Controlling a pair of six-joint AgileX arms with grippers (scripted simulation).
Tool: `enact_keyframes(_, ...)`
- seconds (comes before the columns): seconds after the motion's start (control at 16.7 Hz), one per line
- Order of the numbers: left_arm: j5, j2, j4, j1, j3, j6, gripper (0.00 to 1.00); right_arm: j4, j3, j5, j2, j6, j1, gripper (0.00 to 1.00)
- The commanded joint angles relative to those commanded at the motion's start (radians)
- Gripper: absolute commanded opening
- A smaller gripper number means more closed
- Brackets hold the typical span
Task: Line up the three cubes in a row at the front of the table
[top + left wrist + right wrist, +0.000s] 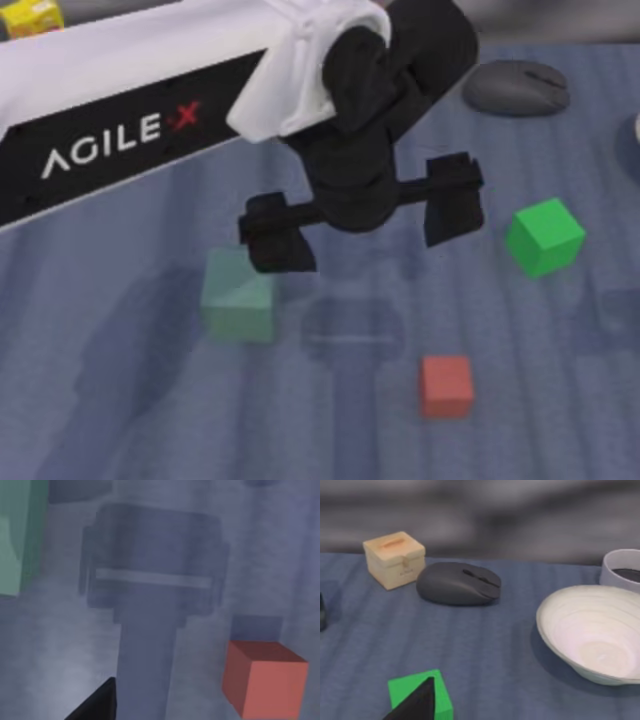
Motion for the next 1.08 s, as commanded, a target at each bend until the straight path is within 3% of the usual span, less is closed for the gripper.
enact_keyframes(0.3,-0.001,-0.518,0.258,0.238,-0.446,0.148,1.00,-0.265,0.400,0.004,0.492,-0.036,0.047,1.00)
enact_keyframes(0.66,0.007,-1.190,0.600,0.531,-1.051,0.438,1.00,-0.612,0.890,0.008,1.172,-0.084,0.112,1.00)
enact_keyframes(1.08,0.024,-1.729,0.937,0.769,-1.536,0.788,1.00,-0.907,1.346,0.006,1.705,-0.125,0.172,1.00)
